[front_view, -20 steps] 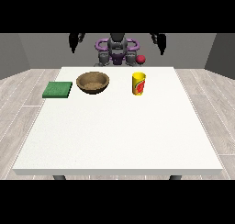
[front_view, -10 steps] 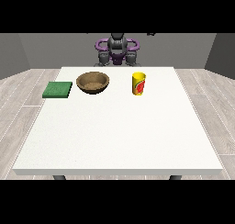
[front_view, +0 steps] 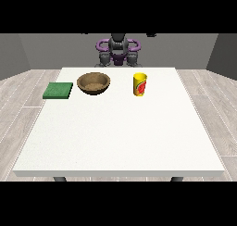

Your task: Pick the cup and pour the ball into the bowl, then pick the bowl and place it on the pad

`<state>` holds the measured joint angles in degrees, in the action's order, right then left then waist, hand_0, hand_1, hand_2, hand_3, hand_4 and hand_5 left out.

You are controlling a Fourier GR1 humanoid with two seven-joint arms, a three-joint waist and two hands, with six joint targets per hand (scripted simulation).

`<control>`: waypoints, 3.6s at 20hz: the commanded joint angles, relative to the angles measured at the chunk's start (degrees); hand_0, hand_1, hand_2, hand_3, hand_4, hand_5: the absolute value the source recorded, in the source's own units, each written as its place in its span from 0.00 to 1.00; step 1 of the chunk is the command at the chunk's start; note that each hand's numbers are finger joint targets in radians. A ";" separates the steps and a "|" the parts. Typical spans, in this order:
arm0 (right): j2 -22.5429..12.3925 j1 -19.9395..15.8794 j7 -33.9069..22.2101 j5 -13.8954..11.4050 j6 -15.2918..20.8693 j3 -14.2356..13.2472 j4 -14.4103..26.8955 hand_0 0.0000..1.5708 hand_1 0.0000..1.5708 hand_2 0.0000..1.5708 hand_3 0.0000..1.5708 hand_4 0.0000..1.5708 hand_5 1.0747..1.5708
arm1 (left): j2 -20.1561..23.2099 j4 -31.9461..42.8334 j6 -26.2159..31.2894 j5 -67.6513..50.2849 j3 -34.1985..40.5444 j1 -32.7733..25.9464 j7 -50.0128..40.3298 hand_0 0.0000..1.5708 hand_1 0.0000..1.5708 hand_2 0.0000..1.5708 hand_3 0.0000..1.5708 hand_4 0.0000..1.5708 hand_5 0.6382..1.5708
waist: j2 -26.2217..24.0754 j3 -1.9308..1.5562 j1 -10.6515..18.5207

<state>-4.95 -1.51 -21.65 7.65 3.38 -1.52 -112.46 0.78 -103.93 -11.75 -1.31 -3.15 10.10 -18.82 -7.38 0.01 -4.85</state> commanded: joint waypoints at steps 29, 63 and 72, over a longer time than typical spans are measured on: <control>-7.69 -9.92 23.41 7.49 -12.35 -13.13 20.16 0.00 0.00 0.00 0.00 0.43 0.99 | 4.05 53.76 6.10 0.25 12.98 17.63 49.63 0.00 0.00 0.00 0.00 0.12 0.84 | 21.96 0.01 -2.55; -18.86 -8.30 23.21 15.70 -25.19 -23.36 43.06 0.00 0.00 0.00 0.05 0.44 0.98 | 1.53 75.18 -24.33 50.73 -16.85 36.30 11.16 0.86 0.86 1.00 1.00 0.93 0.96 | 5.60 -0.16 -1.17; -18.67 -11.80 21.88 15.11 -25.23 -21.66 46.91 0.00 0.00 0.00 0.08 0.44 0.97 | -0.74 78.95 -13.70 64.79 -26.75 48.37 -8.06 0.86 0.86 1.00 1.00 0.87 0.99 | 3.90 -0.11 -2.25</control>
<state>-23.52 -12.34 -0.09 23.28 -21.97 -23.28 -67.77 0.71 -26.02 -30.42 58.25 -25.85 54.13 -19.76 -2.31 -0.13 -7.39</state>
